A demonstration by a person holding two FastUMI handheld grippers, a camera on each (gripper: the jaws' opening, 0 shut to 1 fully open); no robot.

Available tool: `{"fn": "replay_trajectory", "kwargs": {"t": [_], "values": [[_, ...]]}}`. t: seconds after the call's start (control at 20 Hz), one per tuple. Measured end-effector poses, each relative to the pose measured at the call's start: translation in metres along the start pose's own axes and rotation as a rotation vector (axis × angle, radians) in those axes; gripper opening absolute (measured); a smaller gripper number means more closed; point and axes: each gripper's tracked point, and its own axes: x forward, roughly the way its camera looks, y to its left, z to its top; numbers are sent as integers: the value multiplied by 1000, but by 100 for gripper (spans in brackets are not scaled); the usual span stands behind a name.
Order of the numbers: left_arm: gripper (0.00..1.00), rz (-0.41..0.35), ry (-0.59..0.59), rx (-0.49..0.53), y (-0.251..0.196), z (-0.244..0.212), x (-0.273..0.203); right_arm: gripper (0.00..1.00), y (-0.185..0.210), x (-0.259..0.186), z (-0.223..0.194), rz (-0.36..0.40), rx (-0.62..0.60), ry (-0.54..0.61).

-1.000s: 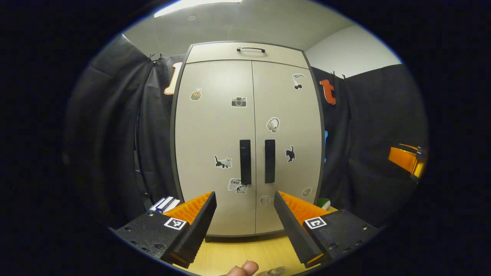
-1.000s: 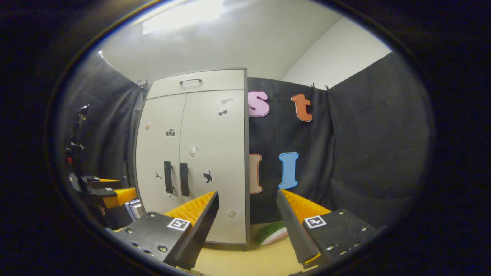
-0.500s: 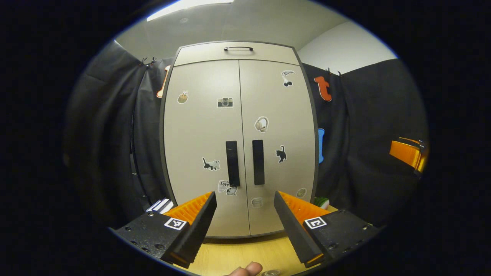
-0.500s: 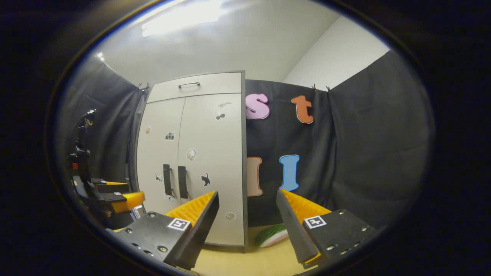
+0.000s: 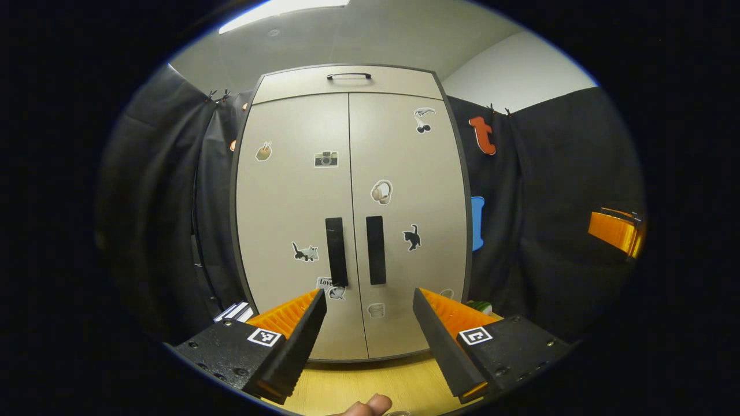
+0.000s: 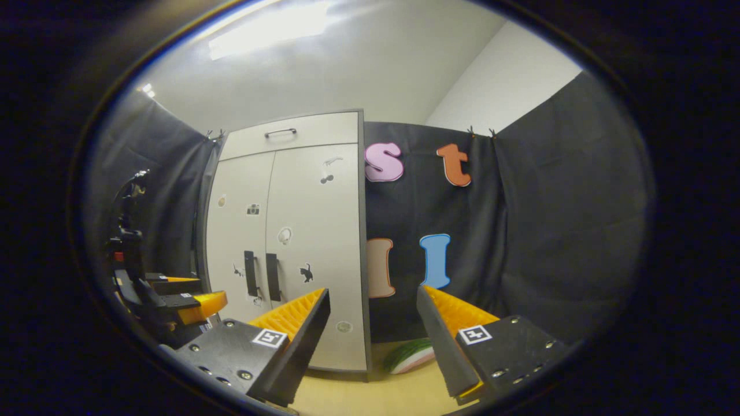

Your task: Grasp the bottle in the cabinet with the left hand and place it on the coaster, then close the right door with the right hand and the left door with the left hand.

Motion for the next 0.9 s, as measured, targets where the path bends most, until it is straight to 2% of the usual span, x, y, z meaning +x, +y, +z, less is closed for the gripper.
{"fn": "replay_trajectory", "kwargs": {"t": [0.15, 0.2, 0.25, 0.45, 0.7, 0.75, 0.9], "values": [[95, -4, -6, 3, -9, 2, -1, 92, -8, 1, 1, -7, -20, -5], [96, -14, -4, 10, -14, 2, -2, 89, -9, 0, 1, -1, -20, -9], [96, -13, -5, 15, -17, 3, -2, 92, -9, -1, 2, 7, -14, -15], [96, -20, 1, 24, -29, 0, -3, 92, -9, -5, 4, 44, 7, -28], [97, -16, 0, 38, -43, -2, 0, 92, -16, -3, 1, 49, 8, -27], [97, -13, -8, 43, -44, -1, 1, 89, -15, -2, 1, 58, 12, -28], [98, -8, -5, 47, -52, -3, 3, 92, -23, -1, 0, 69, 12, -31]]}}
